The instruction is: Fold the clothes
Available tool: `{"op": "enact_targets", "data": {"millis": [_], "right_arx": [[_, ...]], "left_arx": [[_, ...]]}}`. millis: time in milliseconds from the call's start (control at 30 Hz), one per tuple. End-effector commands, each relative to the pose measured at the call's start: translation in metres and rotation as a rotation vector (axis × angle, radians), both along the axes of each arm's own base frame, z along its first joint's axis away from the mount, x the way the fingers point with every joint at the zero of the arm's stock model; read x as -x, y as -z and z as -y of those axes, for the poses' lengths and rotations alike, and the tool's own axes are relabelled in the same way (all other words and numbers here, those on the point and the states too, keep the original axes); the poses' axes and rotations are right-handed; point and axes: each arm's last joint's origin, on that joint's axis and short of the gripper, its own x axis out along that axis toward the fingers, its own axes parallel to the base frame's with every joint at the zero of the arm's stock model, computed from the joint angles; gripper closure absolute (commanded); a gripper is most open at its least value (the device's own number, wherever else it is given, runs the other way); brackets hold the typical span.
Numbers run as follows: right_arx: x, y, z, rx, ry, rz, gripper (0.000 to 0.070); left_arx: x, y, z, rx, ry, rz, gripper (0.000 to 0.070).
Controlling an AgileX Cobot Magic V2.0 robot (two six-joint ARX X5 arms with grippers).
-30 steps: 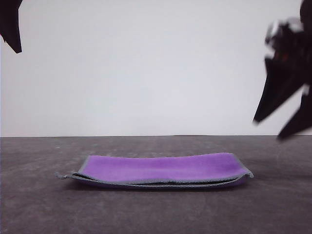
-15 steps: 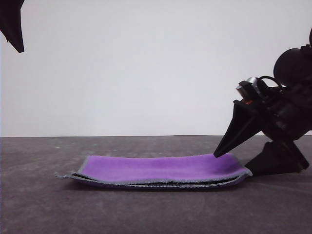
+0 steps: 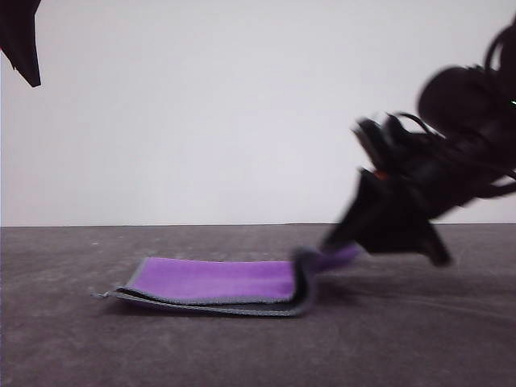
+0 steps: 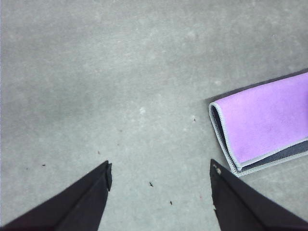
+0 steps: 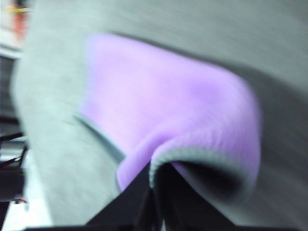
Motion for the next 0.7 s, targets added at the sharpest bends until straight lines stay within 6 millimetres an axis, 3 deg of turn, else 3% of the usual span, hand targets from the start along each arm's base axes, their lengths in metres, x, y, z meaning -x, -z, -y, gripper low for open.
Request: {"op": "enact_targets", "data": {"millis": [0, 300, 667], "right_arx": [[-0.003, -0.004, -0.014, -0.025, -0.015, -0.006, 0.0700], [0.002, -0.015, -0.070, -0.024, -0.099, 0.055, 0.0700], [-0.004, -0.012, -0.108, -0.010, -0.144, 0.068, 0.0700]], "left_arx": [[-0.003, -0.001, 0.001, 0.002, -0.002, 0.003, 0.0310], [-0.003, -0.001, 0.001, 0.001, -0.001, 0.001, 0.0310], [-0.003, 0.000, 0.001, 0.001, -0.002, 0.001, 0.0310]]}}
